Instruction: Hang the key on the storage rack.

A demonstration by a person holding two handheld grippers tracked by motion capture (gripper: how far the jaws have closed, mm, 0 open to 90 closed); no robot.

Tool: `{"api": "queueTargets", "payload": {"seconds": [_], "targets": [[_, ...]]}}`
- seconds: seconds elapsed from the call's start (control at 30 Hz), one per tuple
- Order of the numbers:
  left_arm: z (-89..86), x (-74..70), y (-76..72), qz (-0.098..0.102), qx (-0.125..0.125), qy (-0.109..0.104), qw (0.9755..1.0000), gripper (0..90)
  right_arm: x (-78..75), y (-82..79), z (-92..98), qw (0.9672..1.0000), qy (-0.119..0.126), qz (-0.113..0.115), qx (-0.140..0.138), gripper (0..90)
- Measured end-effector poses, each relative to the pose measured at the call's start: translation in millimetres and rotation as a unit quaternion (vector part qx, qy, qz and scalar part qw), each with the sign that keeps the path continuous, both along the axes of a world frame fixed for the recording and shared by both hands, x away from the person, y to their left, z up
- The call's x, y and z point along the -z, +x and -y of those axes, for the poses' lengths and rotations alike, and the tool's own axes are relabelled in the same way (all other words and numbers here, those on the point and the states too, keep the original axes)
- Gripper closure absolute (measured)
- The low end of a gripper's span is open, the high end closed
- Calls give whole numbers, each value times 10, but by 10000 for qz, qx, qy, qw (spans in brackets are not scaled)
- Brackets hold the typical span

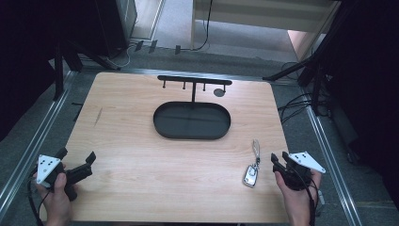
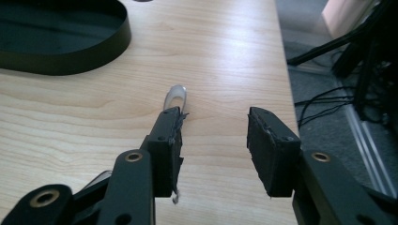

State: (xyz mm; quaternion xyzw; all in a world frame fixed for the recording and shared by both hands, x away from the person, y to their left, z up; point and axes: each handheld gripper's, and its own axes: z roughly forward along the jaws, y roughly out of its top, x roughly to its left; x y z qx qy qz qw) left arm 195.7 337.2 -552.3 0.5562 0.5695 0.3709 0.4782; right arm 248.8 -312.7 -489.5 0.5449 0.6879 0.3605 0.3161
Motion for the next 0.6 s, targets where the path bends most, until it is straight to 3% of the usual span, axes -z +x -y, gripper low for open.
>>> {"api": "queueTargets", "payload": {"seconds": [0.33,0.6], "targets": [[-9,1,0,6,21,-25,10000,0,-55,186,-116,9975,140,-664,-180,607],[-10,0,3,-13,31,-28,10000,0,-13,317,-238,9952,137,-962,-137,632]]}}
